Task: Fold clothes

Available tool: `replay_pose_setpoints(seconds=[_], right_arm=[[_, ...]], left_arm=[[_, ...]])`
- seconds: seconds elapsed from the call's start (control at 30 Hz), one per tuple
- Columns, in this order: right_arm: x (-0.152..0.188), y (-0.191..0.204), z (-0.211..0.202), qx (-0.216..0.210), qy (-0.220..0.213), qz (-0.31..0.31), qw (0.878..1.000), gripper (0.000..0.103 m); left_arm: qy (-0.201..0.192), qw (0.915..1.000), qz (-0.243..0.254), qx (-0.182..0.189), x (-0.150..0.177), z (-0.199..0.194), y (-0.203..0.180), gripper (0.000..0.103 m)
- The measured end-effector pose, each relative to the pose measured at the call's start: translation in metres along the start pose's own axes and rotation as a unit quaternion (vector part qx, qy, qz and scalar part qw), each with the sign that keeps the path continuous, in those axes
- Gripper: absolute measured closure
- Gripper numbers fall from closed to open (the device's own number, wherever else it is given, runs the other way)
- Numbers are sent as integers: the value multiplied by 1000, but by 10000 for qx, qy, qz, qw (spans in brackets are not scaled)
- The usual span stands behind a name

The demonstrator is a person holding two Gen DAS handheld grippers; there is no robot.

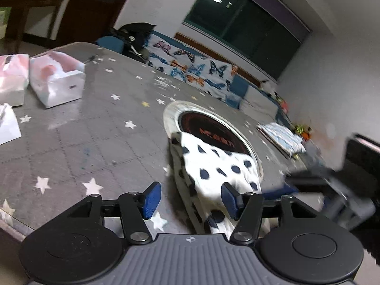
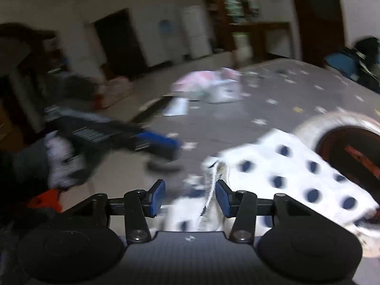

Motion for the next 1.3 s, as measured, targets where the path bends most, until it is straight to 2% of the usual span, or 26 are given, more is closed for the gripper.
replay_pose_setpoints(seconds=[0.1,0.3,0.47,0.57,0.67,0.7,0.73,0.8,1.03,1.17,1.3], right_arm=[[2,19,-9,-23,-14,-260,9997,54],[20,14,-26,647,172,-118,9977,55],[34,15,-31,878,346,-120,9955,56],[39,19,-29,1038,372,-262,9936,63],[42,21,-25,1127,356,-329,9925,74],[43,22,-24,1166,359,-356,9919,79],[44,23,-23,1225,357,-416,9910,84],[46,24,-24,1252,330,-473,9905,85],[39,28,-51,1409,-46,-568,9884,86],[42,26,-63,1463,-36,-550,9877,87],[53,23,-60,1337,92,-388,9902,89]], left_arm=[[41,10000,15,33,0,3,-1,43],[293,9993,103,205,8,16,-8,43],[578,9980,-17,262,19,25,-10,44],[730,9968,-69,315,25,32,-11,46],[809,9959,-133,389,28,34,-12,66],[809,9958,-143,399,27,34,-12,78],[806,9958,-153,402,27,33,-13,85],[755,9961,-174,432,25,30,-13,93],[562,9957,-53,734,16,13,-31,96],[678,9943,-17,824,20,12,-38,96],[884,9926,-104,823,30,17,-37,96]])
Point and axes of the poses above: each gripper's, at about its wrist camera, not at the fingertips, and z roughly the way its jaws point, y to its left, x to its underside, the point moved 2 cm from there along z, roughly the way its jaws point, and after that the axes turned 6 degrees about x, right-handed, at the moved point
